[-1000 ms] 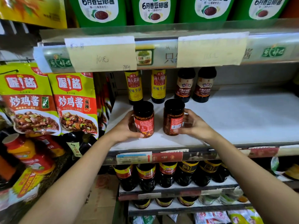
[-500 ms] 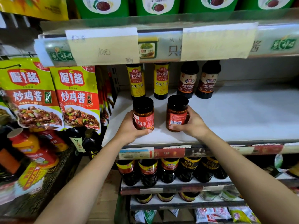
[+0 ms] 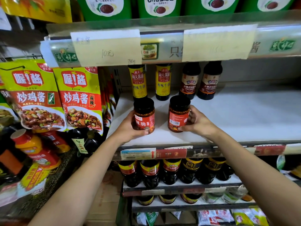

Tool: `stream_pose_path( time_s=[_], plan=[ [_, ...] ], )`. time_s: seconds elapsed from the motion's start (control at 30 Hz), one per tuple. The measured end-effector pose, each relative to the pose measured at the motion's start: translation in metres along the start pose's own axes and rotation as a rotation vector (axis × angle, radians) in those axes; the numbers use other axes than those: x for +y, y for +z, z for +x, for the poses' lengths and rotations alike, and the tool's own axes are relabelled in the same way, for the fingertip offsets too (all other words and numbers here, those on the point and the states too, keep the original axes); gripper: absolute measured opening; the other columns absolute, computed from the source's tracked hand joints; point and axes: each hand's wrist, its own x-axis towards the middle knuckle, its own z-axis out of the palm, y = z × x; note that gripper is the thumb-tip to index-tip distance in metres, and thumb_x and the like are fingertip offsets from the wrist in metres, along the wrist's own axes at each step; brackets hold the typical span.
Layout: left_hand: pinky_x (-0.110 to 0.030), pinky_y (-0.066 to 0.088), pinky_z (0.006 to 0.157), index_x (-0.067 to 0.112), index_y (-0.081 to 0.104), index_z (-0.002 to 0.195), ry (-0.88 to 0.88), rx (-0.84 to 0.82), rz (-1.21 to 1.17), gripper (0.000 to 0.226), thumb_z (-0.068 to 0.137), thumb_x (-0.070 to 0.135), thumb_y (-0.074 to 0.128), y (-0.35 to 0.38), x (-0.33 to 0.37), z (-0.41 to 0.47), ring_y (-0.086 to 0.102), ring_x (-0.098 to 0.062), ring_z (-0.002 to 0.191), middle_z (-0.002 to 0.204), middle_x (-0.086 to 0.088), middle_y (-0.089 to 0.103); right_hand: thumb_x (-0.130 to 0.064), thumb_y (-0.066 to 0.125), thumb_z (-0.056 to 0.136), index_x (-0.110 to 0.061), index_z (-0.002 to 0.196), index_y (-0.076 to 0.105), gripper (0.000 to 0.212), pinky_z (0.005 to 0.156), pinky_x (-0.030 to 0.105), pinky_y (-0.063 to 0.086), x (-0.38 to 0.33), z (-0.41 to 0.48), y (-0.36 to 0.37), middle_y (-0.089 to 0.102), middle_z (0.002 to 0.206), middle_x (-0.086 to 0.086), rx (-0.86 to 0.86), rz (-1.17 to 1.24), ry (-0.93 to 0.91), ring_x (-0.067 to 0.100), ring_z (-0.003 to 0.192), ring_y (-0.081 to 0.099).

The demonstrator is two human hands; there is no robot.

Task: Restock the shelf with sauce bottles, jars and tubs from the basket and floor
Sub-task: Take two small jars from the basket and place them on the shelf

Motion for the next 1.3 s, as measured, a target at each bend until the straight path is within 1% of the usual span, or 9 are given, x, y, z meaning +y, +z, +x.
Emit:
stream_pose_path(
  time_s=[0.17,0.37,0.47,0.63,0.73,0.8,0.93,1.03,1.3],
  plan=[
    [-0.043,0.043,0.101,0.019,0.035,0.134,0.013,0.033,0.001,0.083,0.065,-0.002,0.077,0.002,-0.004,0.0,0.054,-0.021,0.115,0.126,-0.006,0.055,0.006,0.076,0.066,-0.021,0.132,0.036,0.082,0.098,0.036,0.045,0.002,0.001,0.001,0.058,0.111,-0.007,0.04,-0.012,0.02,0.012,0.106,0.057],
    [-0.033,0.046,0.092,0.022,0.041,0.125,0.045,0.161,0.056,0.078,0.06,0.011,0.084,0.009,-0.006,-0.003,0.056,-0.018,0.106,0.113,0.003,0.056,-0.015,0.086,0.059,-0.021,0.126,0.041,0.081,0.095,0.029,0.042,0.001,0.0,0.01,0.055,0.113,-0.006,0.148,-0.181,0.001,0.013,0.107,0.053],
    [-0.03,0.045,0.089,0.02,0.042,0.125,0.05,0.194,0.079,0.079,0.059,0.013,0.085,0.011,-0.005,-0.004,0.056,-0.016,0.104,0.111,0.004,0.057,-0.017,0.086,0.058,-0.019,0.125,0.041,0.081,0.091,0.026,0.04,0.0,-0.002,0.017,0.054,0.111,-0.008,0.196,-0.219,-0.028,0.01,0.104,0.051],
    [-0.039,0.048,0.094,0.022,0.045,0.122,0.035,0.221,0.076,0.08,0.055,0.017,0.087,0.017,-0.004,-0.004,0.058,-0.019,0.106,0.116,0.0,0.059,-0.026,0.088,0.056,-0.014,0.125,0.043,0.084,0.098,0.039,0.045,0.002,-0.001,0.027,0.055,0.124,0.007,0.253,-0.332,-0.059,0.022,0.114,0.053],
    [-0.043,0.048,0.096,0.024,0.043,0.122,0.016,0.17,0.04,0.081,0.054,0.015,0.088,0.015,-0.002,-0.005,0.058,-0.02,0.107,0.117,-0.002,0.059,-0.023,0.086,0.059,-0.015,0.13,0.038,0.086,0.095,0.034,0.045,0.0,-0.002,0.027,0.051,0.127,0.003,0.23,-0.292,-0.038,0.018,0.113,0.05],
    [-0.043,0.047,0.098,0.025,0.04,0.124,0.015,0.112,0.023,0.083,0.056,0.011,0.086,0.012,-0.001,-0.006,0.057,-0.019,0.11,0.118,-0.001,0.057,-0.012,0.083,0.064,-0.017,0.136,0.031,0.089,0.092,0.029,0.043,-0.003,-0.006,0.023,0.049,0.125,-0.002,0.139,-0.126,-0.021,0.012,0.112,0.048],
    [-0.042,0.044,0.101,0.026,0.038,0.124,0.008,0.043,-0.025,0.076,0.065,-0.003,0.078,0.008,0.0,-0.007,0.055,-0.019,0.113,0.118,-0.001,0.056,0.006,0.076,0.066,-0.019,0.137,0.031,0.087,0.102,0.039,0.043,-0.002,-0.005,0.016,0.055,0.121,-0.003,0.023,0.072,0.014,0.011,0.112,0.054],
    [-0.042,0.044,0.101,0.019,0.04,0.128,-0.001,0.047,-0.052,0.076,0.066,-0.005,0.076,0.008,-0.001,-0.007,0.055,-0.023,0.115,0.121,-0.004,0.056,0.0,0.081,0.062,-0.021,0.13,0.037,0.083,0.103,0.044,0.043,0.0,-0.002,0.019,0.056,0.122,0.001,0.065,0.025,0.021,0.019,0.116,0.054],
    [-0.043,0.045,0.1,0.024,0.043,0.122,-0.002,0.095,-0.034,0.074,0.063,0.0,0.08,0.009,-0.004,-0.007,0.057,-0.022,0.112,0.118,-0.003,0.059,-0.018,0.088,0.054,-0.018,0.127,0.038,0.089,0.091,0.03,0.043,-0.003,-0.003,0.023,0.052,0.115,-0.005,0.235,-0.183,0.007,0.012,0.105,0.051]
  ],
)
